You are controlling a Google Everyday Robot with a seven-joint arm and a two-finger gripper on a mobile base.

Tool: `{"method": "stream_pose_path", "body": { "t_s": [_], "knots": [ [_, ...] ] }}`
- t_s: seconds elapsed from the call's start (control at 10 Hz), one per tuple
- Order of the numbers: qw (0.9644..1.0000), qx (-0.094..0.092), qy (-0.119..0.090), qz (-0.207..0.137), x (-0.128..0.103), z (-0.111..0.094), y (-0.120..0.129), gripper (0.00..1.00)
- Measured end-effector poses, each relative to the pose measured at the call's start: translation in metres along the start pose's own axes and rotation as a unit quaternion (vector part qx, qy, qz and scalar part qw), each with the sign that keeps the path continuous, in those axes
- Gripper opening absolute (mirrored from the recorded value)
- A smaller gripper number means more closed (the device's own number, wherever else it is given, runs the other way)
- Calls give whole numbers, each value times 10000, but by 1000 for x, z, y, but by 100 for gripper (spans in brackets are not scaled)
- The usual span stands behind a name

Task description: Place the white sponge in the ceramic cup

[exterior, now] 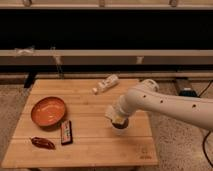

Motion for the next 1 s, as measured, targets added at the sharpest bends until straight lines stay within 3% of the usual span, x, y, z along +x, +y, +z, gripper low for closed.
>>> {"method": "stream_pose_path", "body": {
  "t_s": [1.0],
  "knots": [
    [10000, 59, -63, 6, -3, -9, 0, 80]
  ]
}}
